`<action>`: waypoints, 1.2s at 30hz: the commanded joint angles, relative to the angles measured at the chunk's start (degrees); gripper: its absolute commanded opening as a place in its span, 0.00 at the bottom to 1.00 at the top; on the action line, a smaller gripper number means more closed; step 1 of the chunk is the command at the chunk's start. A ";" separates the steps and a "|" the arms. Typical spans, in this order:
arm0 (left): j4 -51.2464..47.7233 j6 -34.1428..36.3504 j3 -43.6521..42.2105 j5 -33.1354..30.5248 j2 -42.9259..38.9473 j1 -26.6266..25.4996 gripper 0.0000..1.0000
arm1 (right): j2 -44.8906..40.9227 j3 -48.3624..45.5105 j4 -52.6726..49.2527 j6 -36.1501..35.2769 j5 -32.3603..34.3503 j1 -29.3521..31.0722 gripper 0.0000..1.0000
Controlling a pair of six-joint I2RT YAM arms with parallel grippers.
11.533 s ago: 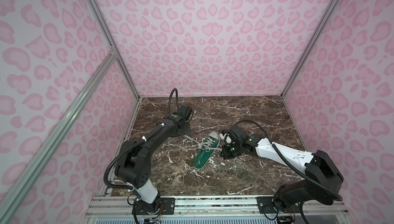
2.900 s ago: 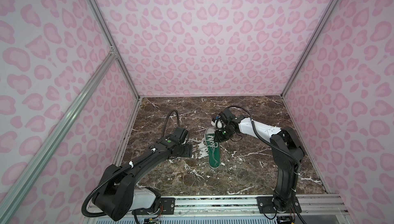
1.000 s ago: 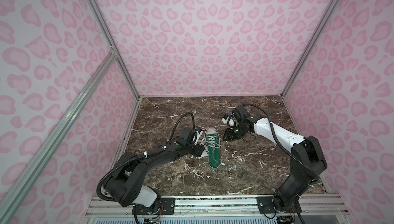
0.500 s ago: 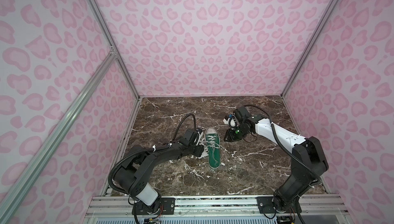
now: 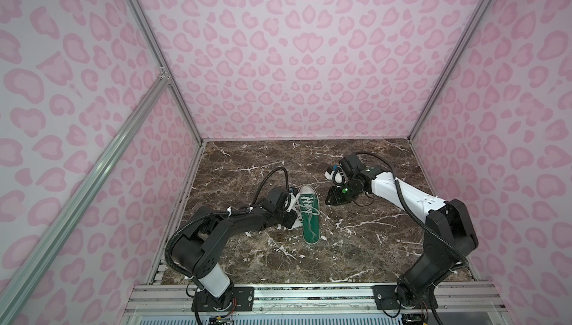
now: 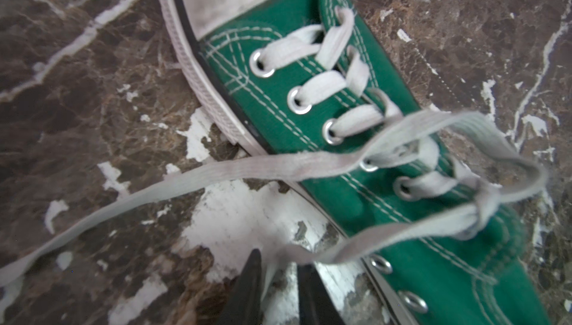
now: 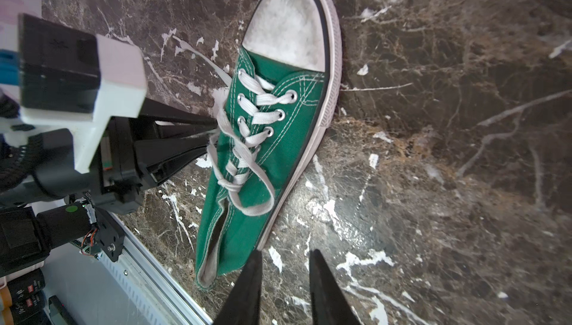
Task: Tie the shoes
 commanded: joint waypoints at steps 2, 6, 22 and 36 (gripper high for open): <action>-1.17 0.75 1.06 2.52 -0.62 0.00 0.10 | -0.42 -0.25 -0.86 0.60 0.59 0.05 0.28; -3.26 -0.03 1.07 2.43 -3.40 0.05 0.05 | -0.66 -0.56 -0.42 0.71 0.68 0.05 0.28; -22.40 -0.91 19.35 13.60 0.76 -0.11 0.03 | -1.77 -4.36 3.03 1.21 -1.00 -1.24 0.27; -25.71 -9.13 31.57 11.63 9.98 -0.77 0.03 | -3.27 -8.67 7.14 2.73 -3.74 -3.41 0.27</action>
